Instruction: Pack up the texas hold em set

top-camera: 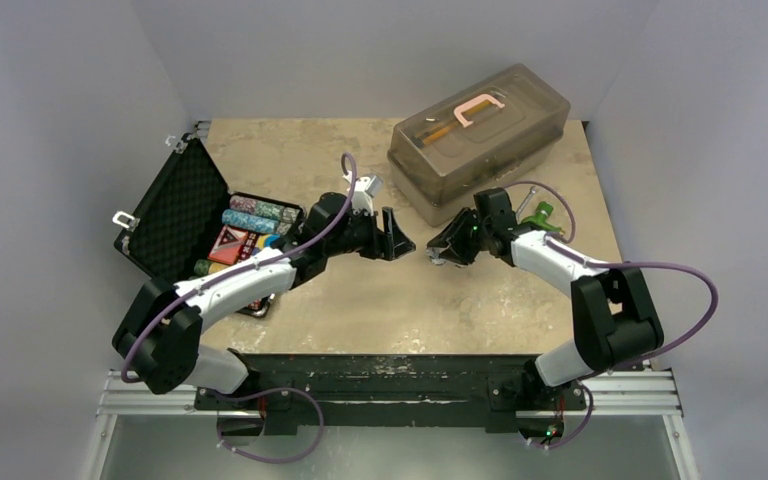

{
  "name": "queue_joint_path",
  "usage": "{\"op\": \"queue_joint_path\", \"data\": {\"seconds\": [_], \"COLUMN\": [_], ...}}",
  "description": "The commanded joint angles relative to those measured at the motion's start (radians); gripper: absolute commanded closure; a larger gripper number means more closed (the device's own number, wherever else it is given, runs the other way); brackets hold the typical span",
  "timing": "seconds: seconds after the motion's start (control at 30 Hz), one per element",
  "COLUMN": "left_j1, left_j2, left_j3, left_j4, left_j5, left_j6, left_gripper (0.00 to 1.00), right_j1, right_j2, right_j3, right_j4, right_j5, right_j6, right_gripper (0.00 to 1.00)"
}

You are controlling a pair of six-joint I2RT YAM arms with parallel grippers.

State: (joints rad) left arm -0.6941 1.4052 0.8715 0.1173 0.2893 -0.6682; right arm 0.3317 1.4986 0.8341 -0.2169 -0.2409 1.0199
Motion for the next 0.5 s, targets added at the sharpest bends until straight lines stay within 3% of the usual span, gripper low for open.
{"op": "queue_joint_path", "data": {"seconds": [0.0,0.27,0.47], "left_j1": [-0.012,-0.02,-0.024], "left_j2": [-0.005,0.006,0.015], "left_j3": [-0.006,0.002,0.017], "left_j4": [0.085,0.052,0.012], "left_j5": [-0.103,-0.173,-0.185], "left_j6": [0.065,0.112,0.122], "left_gripper": [0.34,0.41,0.52], "right_j1": [0.043,0.121,0.152], "right_j2": [0.002,0.012,0.013], "right_j3": [-0.005,-0.002,0.011], "right_j4": [0.112,0.23,0.265], "right_j5": [-0.076,-0.079,-0.06], "right_j6": [0.136,0.299,0.368], "right_gripper": [0.76,0.76,0.76]}}
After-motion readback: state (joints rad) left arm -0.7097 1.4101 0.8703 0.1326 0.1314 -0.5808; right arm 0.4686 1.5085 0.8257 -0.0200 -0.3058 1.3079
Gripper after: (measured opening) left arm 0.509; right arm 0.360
